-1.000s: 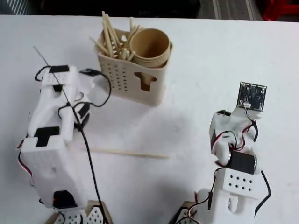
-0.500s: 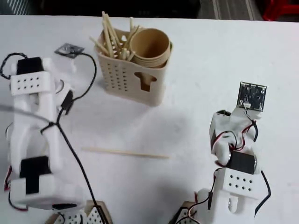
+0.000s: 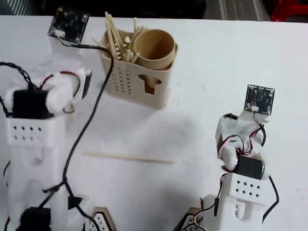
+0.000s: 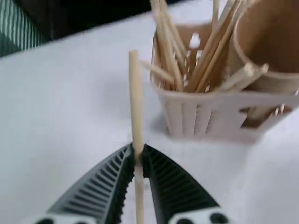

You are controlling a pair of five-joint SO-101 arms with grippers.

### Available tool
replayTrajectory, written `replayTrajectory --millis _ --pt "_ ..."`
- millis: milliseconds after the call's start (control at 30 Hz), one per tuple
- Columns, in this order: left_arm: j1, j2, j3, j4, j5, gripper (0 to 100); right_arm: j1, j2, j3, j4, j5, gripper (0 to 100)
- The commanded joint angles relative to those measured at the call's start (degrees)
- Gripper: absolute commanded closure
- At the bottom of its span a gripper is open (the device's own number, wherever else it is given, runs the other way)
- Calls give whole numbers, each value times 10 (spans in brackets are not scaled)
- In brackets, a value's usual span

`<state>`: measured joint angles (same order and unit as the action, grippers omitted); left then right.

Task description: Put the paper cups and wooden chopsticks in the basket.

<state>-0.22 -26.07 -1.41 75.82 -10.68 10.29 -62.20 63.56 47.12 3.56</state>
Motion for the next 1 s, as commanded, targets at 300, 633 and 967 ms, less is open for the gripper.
replayTrajectory --millis 300,633,967 --pt "107 -26 -28 -388 33 979 -36 -6 -1 -12 1 981" --pt "122 45 -22 -455 28 979 -36 -7 -1 -12 1 981" --pt "85 124 -31 -391 33 839 -35 -7 -1 -11 1 981"
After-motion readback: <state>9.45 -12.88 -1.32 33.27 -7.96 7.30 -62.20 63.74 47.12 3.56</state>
